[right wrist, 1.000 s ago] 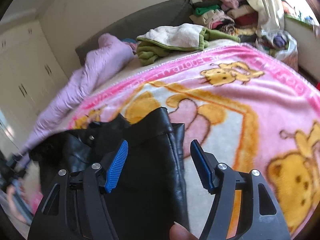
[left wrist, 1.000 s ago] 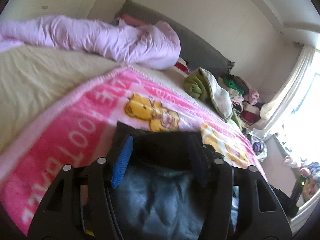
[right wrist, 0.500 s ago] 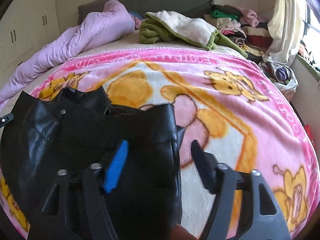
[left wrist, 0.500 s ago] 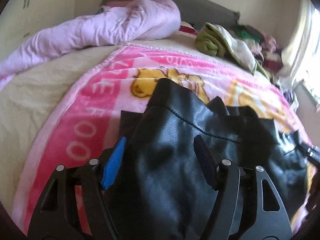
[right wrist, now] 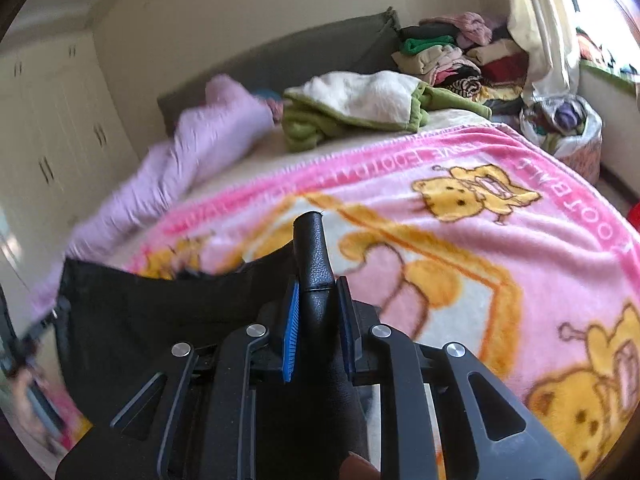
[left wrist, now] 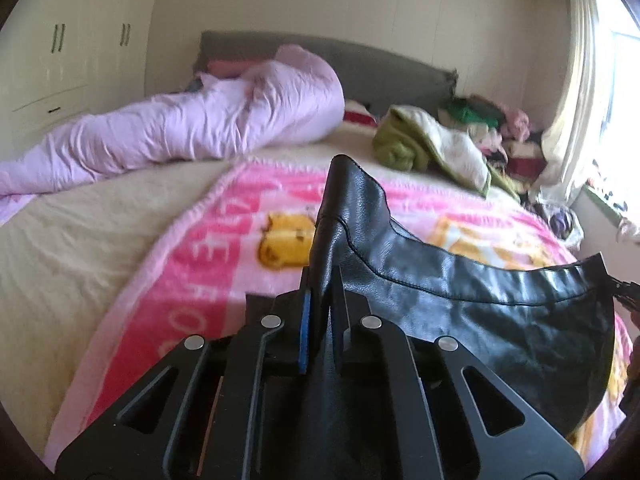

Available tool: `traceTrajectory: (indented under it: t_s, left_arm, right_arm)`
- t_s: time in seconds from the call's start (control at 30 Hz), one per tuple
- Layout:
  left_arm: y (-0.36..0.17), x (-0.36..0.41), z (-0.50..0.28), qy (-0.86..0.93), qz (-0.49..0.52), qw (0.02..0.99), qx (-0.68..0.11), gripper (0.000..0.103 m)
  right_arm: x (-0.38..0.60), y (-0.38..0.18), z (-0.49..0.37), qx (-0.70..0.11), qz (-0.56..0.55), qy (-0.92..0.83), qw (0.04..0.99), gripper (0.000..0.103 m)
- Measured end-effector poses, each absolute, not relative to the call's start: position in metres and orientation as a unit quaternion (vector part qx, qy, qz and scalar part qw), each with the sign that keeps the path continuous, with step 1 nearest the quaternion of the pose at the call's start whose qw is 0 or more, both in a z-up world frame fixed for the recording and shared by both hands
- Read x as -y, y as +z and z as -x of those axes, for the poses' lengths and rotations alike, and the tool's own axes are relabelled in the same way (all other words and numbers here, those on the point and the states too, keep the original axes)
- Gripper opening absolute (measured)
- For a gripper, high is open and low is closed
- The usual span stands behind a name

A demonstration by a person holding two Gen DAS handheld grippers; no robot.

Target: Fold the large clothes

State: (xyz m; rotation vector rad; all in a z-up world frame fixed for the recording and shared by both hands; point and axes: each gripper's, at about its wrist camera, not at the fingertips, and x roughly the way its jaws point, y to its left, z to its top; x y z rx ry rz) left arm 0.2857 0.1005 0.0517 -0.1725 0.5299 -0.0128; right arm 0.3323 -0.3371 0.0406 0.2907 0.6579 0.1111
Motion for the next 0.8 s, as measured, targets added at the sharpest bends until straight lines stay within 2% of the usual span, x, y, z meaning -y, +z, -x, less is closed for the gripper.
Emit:
traceTrajectory:
  t_s: [0.17, 0.4, 0.5, 0.57, 0.7, 0.77, 0.8]
  left_arm:
    - [0.039, -0.100, -0.312, 0.016, 0.093, 0.954, -0.285, 0.003]
    - [0.016, -0.097, -0.325, 0.025, 0.076, 0.948, -0.308, 0.003]
    - [0.011, -0.096, -0.326, 0.031, 0.064, 0.947, -0.312, 0.003]
    - [0.007, -0.098, -0.328, 0.030, 0.068, 0.945, -0.318, 0.003]
    - [0.006, -0.099, -0.328, 0.027, 0.068, 0.945, -0.319, 0.005]
    - [0.007, -0.100, -0.327, 0.026, 0.070, 0.945, -0.319, 0.006]
    - [0.007, -0.100, -0.327, 0.025, 0.071, 0.944, -0.320, 0.007]
  right_arm:
    - [0.343, 0.045, -0.350, -0.317, -0.175, 0.052, 0.931, 0.016]
    - [0.342, 0.013, -0.368, -0.347, -0.170, 0.022, 0.922, 0.013]
    - [0.350, 0.000, -0.371, -0.352, -0.162, -0.019, 0.922, 0.000]
    - [0.358, -0.004, -0.371, -0.350, -0.145, -0.053, 0.924, 0.000]
    - [0.385, -0.013, -0.366, -0.365, -0.194, -0.042, 0.909, 0.000]
    - [0.388, -0.013, -0.360, -0.365, -0.200, -0.034, 0.909, 0.003]
    - [0.387, -0.013, -0.357, -0.367, -0.203, -0.017, 0.908, 0.021]
